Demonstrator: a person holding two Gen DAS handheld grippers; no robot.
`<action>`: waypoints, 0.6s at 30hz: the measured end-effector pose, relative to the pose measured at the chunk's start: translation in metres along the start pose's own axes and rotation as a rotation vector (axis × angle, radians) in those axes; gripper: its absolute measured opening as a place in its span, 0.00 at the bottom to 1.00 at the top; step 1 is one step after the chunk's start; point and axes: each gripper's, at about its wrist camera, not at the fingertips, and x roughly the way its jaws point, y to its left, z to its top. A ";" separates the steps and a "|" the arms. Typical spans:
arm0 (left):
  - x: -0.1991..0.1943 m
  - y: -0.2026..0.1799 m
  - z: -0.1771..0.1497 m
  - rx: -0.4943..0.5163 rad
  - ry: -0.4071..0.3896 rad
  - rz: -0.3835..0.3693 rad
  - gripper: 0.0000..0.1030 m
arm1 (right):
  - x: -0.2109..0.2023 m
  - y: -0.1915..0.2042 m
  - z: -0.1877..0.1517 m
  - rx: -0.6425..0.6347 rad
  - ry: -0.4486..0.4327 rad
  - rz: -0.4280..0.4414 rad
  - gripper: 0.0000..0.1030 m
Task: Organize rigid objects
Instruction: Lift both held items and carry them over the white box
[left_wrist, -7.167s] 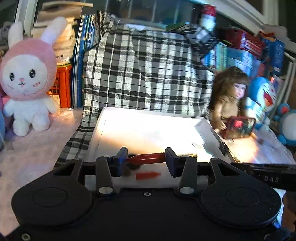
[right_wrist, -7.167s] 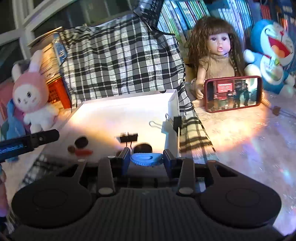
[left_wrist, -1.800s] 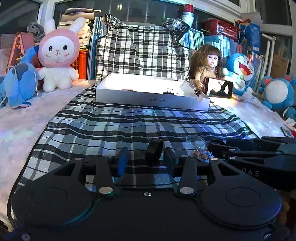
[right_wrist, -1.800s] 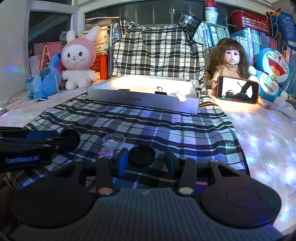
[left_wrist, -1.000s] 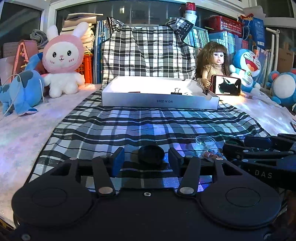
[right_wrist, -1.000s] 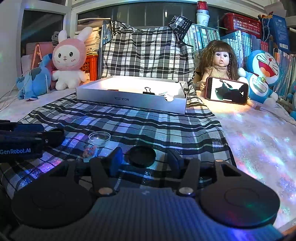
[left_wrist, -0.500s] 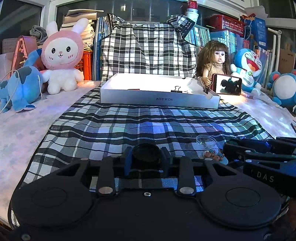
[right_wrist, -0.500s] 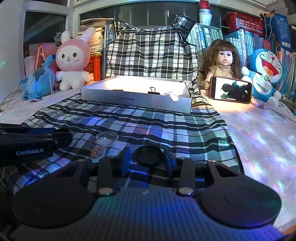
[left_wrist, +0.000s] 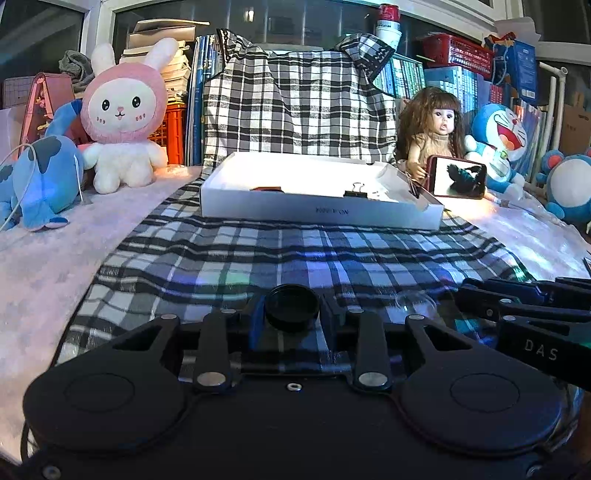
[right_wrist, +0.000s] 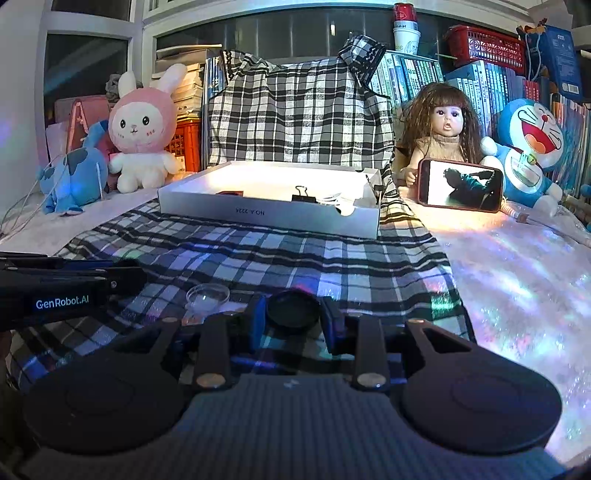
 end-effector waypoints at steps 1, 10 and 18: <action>0.002 0.001 0.004 -0.003 -0.001 0.001 0.30 | 0.001 -0.001 0.002 0.004 -0.001 -0.001 0.36; 0.020 0.006 0.038 -0.021 -0.016 -0.007 0.30 | 0.017 -0.015 0.026 0.047 0.005 -0.008 0.36; 0.040 0.008 0.062 -0.013 -0.032 -0.003 0.30 | 0.033 -0.027 0.045 0.054 0.001 -0.019 0.36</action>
